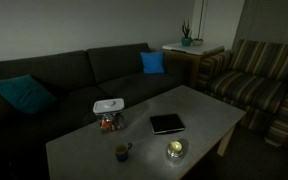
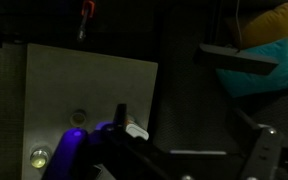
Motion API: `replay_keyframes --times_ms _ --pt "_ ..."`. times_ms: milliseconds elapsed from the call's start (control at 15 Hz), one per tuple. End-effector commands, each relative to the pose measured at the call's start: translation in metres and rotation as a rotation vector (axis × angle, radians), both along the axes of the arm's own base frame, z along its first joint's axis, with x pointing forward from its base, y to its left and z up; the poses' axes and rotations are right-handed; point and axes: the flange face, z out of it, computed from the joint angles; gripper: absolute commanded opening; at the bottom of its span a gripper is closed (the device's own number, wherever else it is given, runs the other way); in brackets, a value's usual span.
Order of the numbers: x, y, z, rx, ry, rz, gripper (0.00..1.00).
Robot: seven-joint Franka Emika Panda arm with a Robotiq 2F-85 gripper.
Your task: Press the object on the lid of the bowl
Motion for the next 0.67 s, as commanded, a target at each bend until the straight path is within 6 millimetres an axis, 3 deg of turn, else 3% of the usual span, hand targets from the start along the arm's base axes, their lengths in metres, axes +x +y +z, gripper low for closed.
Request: replay_keyframes --times_ms 0,333,400,600 --pt "0.022 0.008 -0.034 0.019 0.018 -0.082 1.00" --pt "0.050 0.010 -0.072 0.009 0.017 -0.175 1.00" --pt "0.041 0.008 -0.059 0.012 -0.003 -0.151 1.00" --pt "0.047 0.009 -0.073 0.006 0.022 -0.159 1.00"
